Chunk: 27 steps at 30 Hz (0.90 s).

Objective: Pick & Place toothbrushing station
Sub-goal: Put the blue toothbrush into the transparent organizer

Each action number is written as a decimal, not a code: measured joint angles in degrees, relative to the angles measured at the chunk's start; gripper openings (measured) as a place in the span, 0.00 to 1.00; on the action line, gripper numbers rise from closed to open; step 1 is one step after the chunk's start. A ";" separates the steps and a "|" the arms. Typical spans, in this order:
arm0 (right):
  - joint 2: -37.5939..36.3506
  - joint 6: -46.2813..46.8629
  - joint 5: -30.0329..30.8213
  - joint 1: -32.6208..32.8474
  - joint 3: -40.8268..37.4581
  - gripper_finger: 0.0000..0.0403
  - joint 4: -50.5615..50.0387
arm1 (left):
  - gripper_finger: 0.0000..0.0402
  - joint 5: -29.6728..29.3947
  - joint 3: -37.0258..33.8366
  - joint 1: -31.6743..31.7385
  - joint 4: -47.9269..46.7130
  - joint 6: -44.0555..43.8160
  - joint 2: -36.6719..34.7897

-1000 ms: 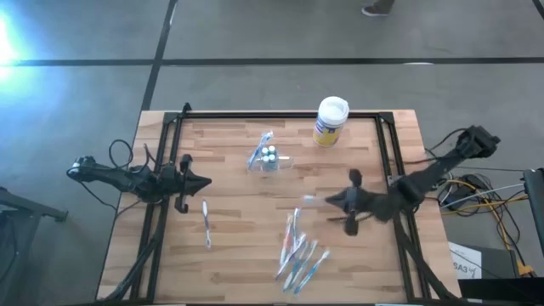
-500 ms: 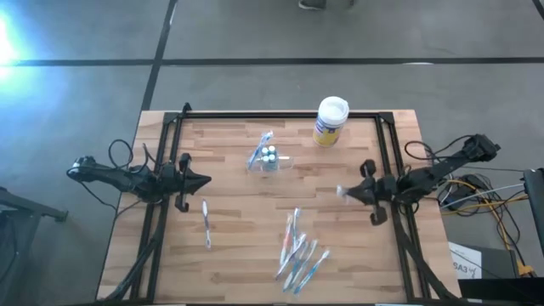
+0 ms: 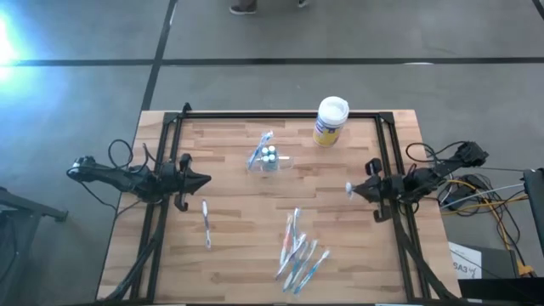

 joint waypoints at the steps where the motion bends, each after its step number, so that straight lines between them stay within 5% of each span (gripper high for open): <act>1: -0.02 -0.41 0.07 0.00 0.00 0.02 0.21 | 0.03 0.01 0.00 0.00 0.00 -0.44 0.00; 13: 0.47 -4.56 -0.30 -0.04 0.02 0.02 0.88 | 0.04 -4.03 -0.08 0.00 -0.58 -0.48 0.10; 17: 1.71 -6.95 0.42 -2.35 0.08 0.02 8.64 | 0.04 -4.65 -0.15 0.00 -1.07 -0.44 0.20; 23: 8.19 -5.77 -5.05 -11.19 3.61 0.02 10.15 | 0.02 -4.70 -0.17 0.00 -1.09 -0.36 0.49; 27: 16.37 -3.26 -14.17 -18.57 8.59 0.02 11.49 | 0.02 -6.87 -0.20 0.00 -1.09 -0.08 0.48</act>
